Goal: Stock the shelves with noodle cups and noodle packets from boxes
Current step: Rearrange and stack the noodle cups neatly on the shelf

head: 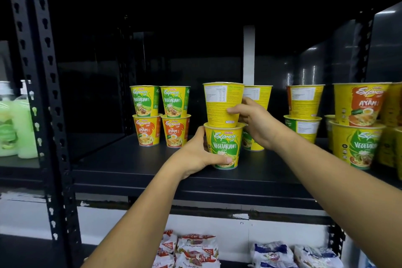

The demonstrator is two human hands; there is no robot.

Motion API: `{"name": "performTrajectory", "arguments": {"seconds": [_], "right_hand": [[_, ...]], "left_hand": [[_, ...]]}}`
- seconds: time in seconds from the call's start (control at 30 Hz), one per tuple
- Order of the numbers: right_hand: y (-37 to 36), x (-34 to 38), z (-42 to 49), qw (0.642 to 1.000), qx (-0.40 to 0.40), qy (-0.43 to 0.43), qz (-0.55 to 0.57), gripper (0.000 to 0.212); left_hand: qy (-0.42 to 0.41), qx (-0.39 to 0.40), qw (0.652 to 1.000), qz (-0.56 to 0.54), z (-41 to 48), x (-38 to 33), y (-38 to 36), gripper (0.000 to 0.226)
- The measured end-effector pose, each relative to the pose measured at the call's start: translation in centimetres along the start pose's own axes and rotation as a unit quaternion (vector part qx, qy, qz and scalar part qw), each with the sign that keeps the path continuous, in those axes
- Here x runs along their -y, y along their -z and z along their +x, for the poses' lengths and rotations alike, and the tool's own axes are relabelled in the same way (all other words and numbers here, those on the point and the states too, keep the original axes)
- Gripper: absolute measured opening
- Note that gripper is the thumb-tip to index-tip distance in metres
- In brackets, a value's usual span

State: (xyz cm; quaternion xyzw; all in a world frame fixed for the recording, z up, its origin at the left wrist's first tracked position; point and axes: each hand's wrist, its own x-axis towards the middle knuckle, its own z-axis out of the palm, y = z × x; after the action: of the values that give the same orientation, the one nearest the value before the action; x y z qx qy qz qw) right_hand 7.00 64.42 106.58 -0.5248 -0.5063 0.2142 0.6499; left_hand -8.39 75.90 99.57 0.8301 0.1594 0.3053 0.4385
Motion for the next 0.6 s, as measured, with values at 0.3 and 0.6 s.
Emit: {"name": "performTrajectory", "arguments": {"seconds": [0.3, 0.6], "right_hand": [[-0.9, -0.1, -0.2, 0.999, -0.002, 0.011, -0.042, 0.071], [-0.9, 0.0, -0.7, 0.999, -0.012, 0.021, -0.047, 0.052]], "left_hand": [[-0.001, 0.004, 1.000, -0.004, 0.0, 0.0, 0.0, 0.096], [-0.002, 0.006, 1.000, -0.004, 0.0, 0.1, 0.0, 0.097]]}}
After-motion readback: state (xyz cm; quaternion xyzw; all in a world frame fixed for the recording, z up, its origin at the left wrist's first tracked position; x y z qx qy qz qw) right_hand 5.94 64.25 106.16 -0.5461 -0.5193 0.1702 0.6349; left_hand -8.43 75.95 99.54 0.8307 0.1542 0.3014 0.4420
